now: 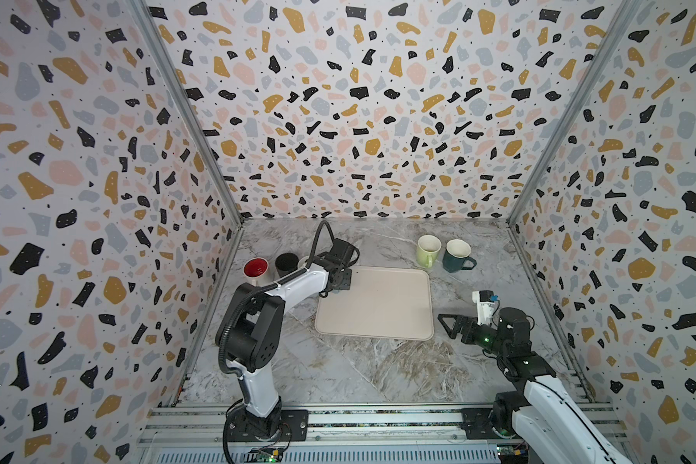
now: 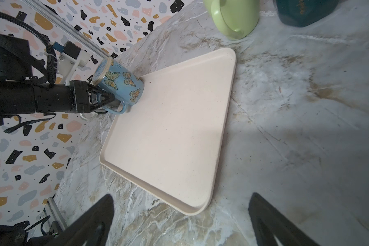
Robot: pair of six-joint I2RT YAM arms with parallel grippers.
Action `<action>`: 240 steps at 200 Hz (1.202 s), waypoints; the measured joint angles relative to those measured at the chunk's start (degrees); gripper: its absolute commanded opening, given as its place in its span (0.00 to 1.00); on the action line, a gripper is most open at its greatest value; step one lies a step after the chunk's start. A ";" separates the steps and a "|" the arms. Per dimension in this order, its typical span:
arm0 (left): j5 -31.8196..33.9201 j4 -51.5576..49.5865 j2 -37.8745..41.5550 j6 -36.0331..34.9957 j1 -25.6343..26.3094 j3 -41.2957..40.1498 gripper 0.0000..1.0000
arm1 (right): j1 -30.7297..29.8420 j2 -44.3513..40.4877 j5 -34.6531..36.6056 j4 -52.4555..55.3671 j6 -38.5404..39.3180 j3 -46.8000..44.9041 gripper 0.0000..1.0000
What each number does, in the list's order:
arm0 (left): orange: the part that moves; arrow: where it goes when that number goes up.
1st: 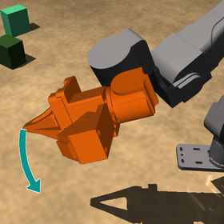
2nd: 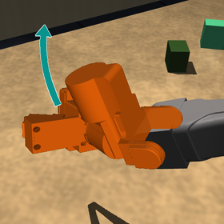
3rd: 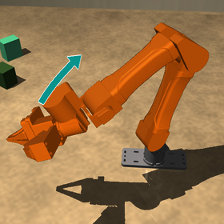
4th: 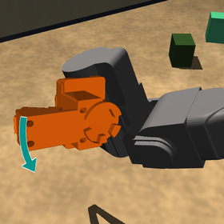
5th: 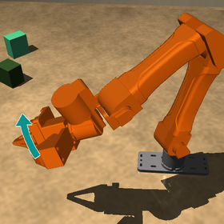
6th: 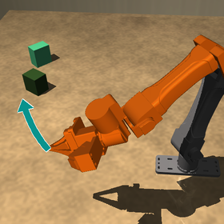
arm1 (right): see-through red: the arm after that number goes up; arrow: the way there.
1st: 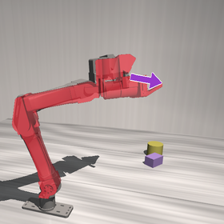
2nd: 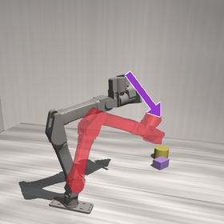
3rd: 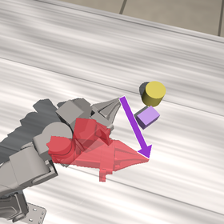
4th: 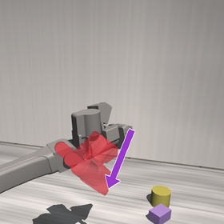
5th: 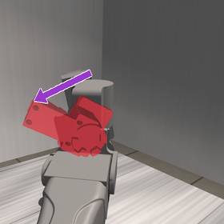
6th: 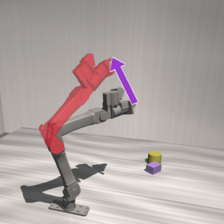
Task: Turn the mug right side up
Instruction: Pick up the mug from the tray.
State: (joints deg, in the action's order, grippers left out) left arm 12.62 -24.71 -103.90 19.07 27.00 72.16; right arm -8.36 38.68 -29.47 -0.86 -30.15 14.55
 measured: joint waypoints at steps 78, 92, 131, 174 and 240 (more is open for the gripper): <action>-12.17 3.50 2.86 0.61 -0.33 -2.71 0.00 | 0.00 1.01 -2.34 -2.14 -1.86 -1.99 1.00; -14.12 4.20 2.99 1.14 -0.33 -2.99 0.00 | 0.00 1.01 -2.62 -2.56 -2.19 -1.99 1.00; -18.99 6.67 3.61 3.06 -0.26 -4.20 0.00 | 0.00 0.24 -3.21 -3.78 -3.41 -2.71 1.00; -23.39 8.35 4.98 5.09 -0.15 -5.70 0.00 | 0.00 0.24 -4.42 -6.75 -5.77 -5.11 1.00; -28.06 12.57 8.70 8.76 0.70 -8.00 0.00 | 0.00 0.31 -6.19 -10.78 -9.66 -6.25 1.00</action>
State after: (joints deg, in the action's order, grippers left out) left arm -15.44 -12.14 -95.20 27.83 27.70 64.16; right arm -8.36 38.98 -35.66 -11.64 -39.81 8.29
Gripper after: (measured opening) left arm 0.186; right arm 0.997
